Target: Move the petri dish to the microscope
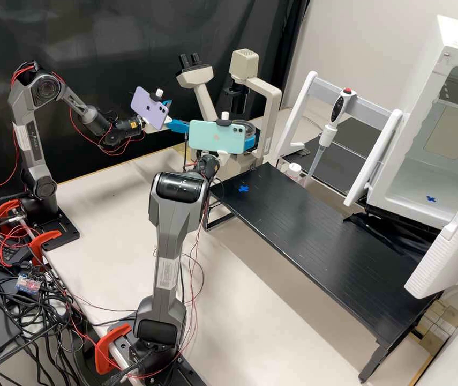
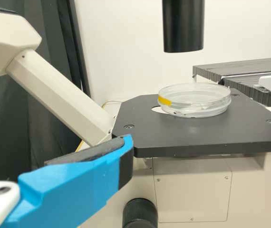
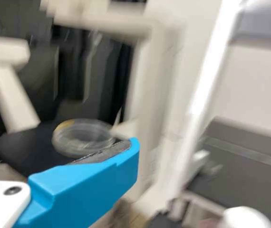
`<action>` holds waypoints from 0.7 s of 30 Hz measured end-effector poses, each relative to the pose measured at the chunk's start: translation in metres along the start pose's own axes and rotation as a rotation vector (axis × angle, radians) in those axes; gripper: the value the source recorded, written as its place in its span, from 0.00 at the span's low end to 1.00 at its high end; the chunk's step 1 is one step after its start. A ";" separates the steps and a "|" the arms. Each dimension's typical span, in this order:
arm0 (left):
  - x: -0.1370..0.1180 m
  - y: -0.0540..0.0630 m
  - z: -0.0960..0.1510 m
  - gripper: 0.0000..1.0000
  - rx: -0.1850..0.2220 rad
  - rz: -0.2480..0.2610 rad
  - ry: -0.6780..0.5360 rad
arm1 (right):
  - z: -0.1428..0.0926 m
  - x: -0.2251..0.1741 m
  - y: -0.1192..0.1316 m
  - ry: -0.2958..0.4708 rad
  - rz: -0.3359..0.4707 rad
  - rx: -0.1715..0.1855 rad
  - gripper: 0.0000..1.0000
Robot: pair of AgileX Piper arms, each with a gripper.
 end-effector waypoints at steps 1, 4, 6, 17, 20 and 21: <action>0.000 0.000 0.000 1.00 0.000 0.000 0.000 | 0.003 -0.010 0.012 0.021 0.056 -0.004 1.00; 0.000 0.000 0.000 1.00 0.000 0.000 0.000 | 0.013 -0.033 0.030 0.045 0.135 -0.009 1.00; 0.000 0.000 0.000 1.00 0.000 0.000 0.000 | 0.024 -0.051 0.047 0.042 0.210 0.005 1.00; 0.000 0.000 0.000 1.00 0.000 0.000 0.000 | 0.103 -0.129 0.103 -0.203 0.467 0.061 1.00; 0.000 0.000 0.000 1.00 0.000 0.000 0.000 | 0.118 -0.142 0.107 -0.269 0.497 0.072 1.00; 0.000 0.000 0.000 1.00 0.000 0.000 0.000 | 0.124 -0.147 0.110 -0.288 0.512 0.087 1.00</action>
